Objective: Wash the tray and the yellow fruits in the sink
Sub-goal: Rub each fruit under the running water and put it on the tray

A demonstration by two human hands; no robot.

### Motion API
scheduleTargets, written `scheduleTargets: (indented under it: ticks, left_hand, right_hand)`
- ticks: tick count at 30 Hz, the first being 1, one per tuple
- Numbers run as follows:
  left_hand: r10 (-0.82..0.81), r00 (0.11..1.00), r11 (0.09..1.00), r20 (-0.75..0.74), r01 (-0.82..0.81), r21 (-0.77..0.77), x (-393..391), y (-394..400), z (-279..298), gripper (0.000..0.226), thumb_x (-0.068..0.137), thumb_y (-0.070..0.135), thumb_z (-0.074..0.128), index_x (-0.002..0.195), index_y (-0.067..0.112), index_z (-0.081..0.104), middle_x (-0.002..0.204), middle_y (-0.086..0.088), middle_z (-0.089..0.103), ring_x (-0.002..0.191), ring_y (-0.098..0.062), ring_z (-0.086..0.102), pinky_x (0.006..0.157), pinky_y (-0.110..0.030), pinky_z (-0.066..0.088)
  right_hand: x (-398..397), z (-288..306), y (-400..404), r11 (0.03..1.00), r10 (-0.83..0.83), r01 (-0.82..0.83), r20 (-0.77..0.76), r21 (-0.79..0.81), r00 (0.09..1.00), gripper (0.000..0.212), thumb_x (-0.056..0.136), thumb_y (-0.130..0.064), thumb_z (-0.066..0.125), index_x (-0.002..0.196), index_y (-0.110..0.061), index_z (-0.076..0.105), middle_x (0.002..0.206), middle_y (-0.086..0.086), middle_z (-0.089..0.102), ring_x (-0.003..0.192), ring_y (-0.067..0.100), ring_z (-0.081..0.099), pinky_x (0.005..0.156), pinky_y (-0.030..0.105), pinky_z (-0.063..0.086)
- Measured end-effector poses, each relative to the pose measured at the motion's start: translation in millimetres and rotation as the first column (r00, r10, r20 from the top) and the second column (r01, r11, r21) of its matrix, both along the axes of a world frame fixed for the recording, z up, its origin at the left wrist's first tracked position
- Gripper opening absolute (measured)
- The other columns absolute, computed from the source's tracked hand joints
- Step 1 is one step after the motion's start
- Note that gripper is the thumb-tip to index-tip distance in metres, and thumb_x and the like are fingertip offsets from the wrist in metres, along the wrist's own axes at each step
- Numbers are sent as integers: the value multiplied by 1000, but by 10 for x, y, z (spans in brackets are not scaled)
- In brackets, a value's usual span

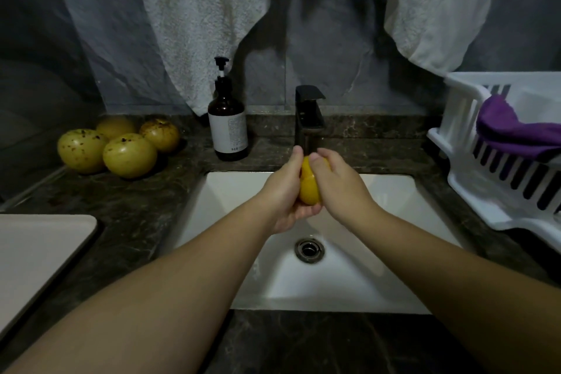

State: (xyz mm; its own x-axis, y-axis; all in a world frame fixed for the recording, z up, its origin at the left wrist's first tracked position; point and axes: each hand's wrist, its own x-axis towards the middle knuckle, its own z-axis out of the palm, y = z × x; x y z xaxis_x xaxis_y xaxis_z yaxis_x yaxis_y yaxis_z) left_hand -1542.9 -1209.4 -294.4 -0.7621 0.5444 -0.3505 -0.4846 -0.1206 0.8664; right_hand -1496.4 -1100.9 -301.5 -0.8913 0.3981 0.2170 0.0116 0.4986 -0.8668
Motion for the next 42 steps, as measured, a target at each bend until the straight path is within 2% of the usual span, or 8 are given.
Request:
scheduleTargets:
  ticks: [4, 8, 13, 20, 26, 32, 36, 42]
  left_hand:
    - [-26, 999, 998, 37, 24, 64, 18, -24, 12, 59, 95, 72, 53, 128, 26, 67, 114, -10, 78, 96, -26, 78, 68, -41, 64]
    - [58, 992, 998, -116, -59, -3, -35, 16, -32, 53, 96, 71, 52, 126, 30, 66, 116, -10, 76, 100, -29, 76, 71, -46, 63]
    - [-89, 986, 994, 141, 79, 74, 42, -13, -44, 74, 94, 80, 42, 130, 20, 66, 105, -11, 79, 87, -24, 79, 61, -36, 63]
    - [70, 986, 997, -152, -71, -6, 19, 89, -40, 45, 105, 60, 43, 128, 26, 59, 124, -13, 69, 105, -31, 72, 65, -43, 63]
    - [-230, 967, 973, 106, 226, 55, 57, -12, -8, 80, 90, 81, 48, 130, 14, 65, 90, -12, 76, 76, -24, 77, 54, -30, 60]
    - [-25, 991, 999, -128, 28, 24, -7, 58, -54, 60, 101, 65, 47, 140, 20, 57, 121, -18, 72, 91, -31, 76, 59, -37, 61]
    - [-145, 989, 989, 17, 145, 9, 2, 1, -43, 65, 97, 73, 46, 124, 17, 67, 101, -13, 77, 86, -25, 76, 72, -37, 64]
    - [-96, 995, 994, 24, 97, -42, -41, -24, -56, 75, 98, 76, 40, 124, 10, 64, 71, -13, 70, 50, -21, 67, 38, -22, 51]
  right_hand:
    - [1, -38, -96, 974, 64, -28, -156, 225, 986, 46, 103, -43, 47, 148, -33, 49, 150, -7, 48, 133, 11, 46, 100, 26, 36]
    - [-56, 17, -21, 993, 15, -17, -20, -118, 1000, 43, 100, -59, 45, 135, -37, 56, 129, -2, 62, 111, 15, 59, 81, 31, 47]
    - [5, -79, -74, 930, 85, -37, -115, 366, 990, 41, 105, -40, 44, 143, -33, 55, 152, -3, 50, 143, 14, 40, 104, 26, 31]
    - [-34, 7, -15, 951, -32, 59, 92, -303, 995, 33, 100, -61, 44, 118, -35, 53, 106, -6, 59, 93, 12, 58, 68, 30, 43]
    - [-28, -71, 10, 978, -9, 51, -203, 201, 979, 31, 99, -52, 48, 119, -33, 63, 107, -12, 59, 94, 2, 55, 72, 25, 44]
    - [-87, 20, -9, 844, 28, 50, 137, -534, 990, 33, 96, -68, 45, 111, -40, 55, 112, 4, 63, 99, 25, 66, 81, 44, 60]
    - [-48, -71, 6, 971, -32, 30, -4, -237, 999, 28, 95, -68, 46, 103, -42, 52, 107, -6, 61, 93, 11, 61, 68, 31, 50]
    - [-89, -117, 26, 993, 85, -89, -47, -79, 995, 52, 95, -62, 56, 139, -36, 45, 127, -4, 57, 104, 9, 60, 73, 26, 50]
